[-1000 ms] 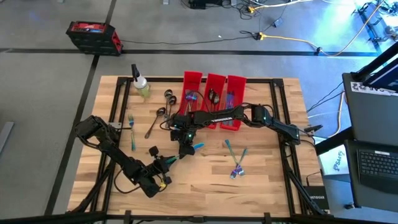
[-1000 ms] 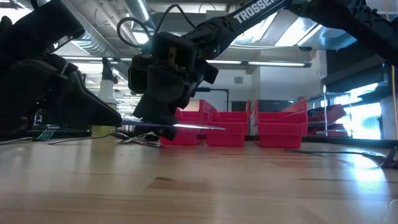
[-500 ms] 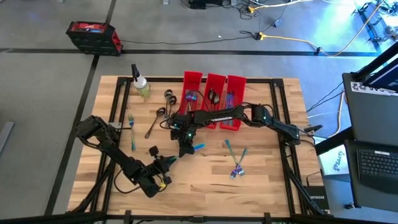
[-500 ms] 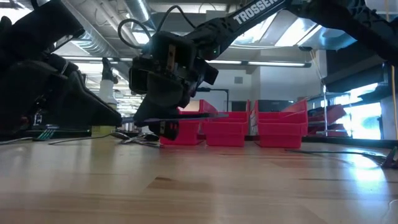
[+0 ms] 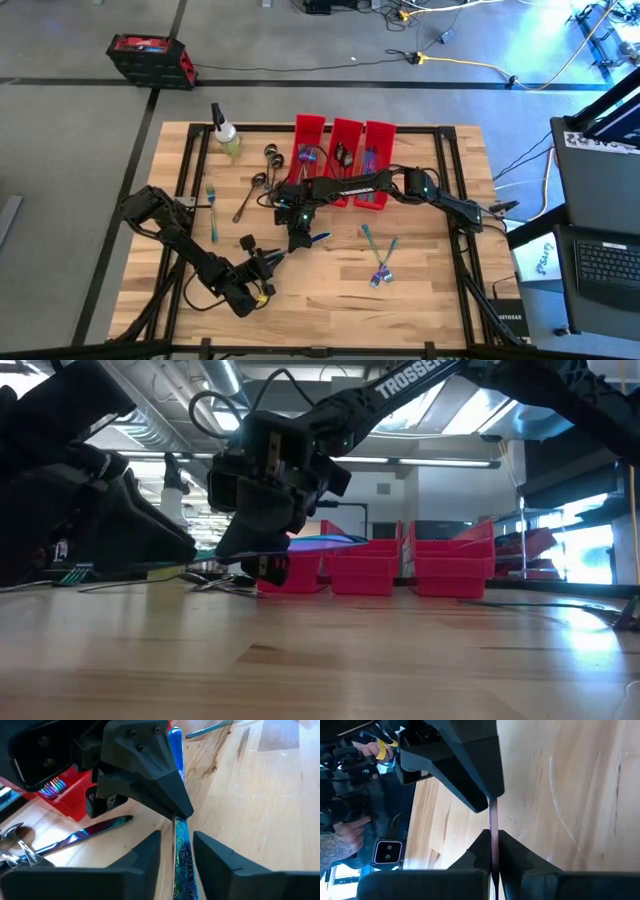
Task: Sort silverware
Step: Put the blue knife into the right red silverware bin
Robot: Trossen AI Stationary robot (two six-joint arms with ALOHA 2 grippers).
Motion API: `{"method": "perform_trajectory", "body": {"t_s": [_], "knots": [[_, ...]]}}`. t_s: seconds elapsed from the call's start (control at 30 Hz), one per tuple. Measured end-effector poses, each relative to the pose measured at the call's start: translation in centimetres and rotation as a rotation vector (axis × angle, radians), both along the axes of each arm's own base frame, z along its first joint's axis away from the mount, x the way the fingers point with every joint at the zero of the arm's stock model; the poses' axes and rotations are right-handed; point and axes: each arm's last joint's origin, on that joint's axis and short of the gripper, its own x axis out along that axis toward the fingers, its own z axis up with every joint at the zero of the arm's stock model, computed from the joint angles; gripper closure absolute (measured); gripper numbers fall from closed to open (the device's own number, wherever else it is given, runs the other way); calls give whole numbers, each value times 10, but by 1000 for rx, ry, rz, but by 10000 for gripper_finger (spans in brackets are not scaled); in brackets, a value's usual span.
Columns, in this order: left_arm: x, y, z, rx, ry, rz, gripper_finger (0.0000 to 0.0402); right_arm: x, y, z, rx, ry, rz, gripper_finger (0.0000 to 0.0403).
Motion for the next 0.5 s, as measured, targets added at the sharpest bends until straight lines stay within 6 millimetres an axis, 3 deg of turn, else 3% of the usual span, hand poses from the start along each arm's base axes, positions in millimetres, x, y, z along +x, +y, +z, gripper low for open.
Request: {"method": "perform_trajectory", "body": {"t_s": [0.3,0.5], "knots": [[-4,-2,14,44,-94,40,201,0,-5,0,-31,-13,-11,402],[-17,-5,27,-4,-76,-1,181,-8,-23,5,-44,17,-15,402]]}}
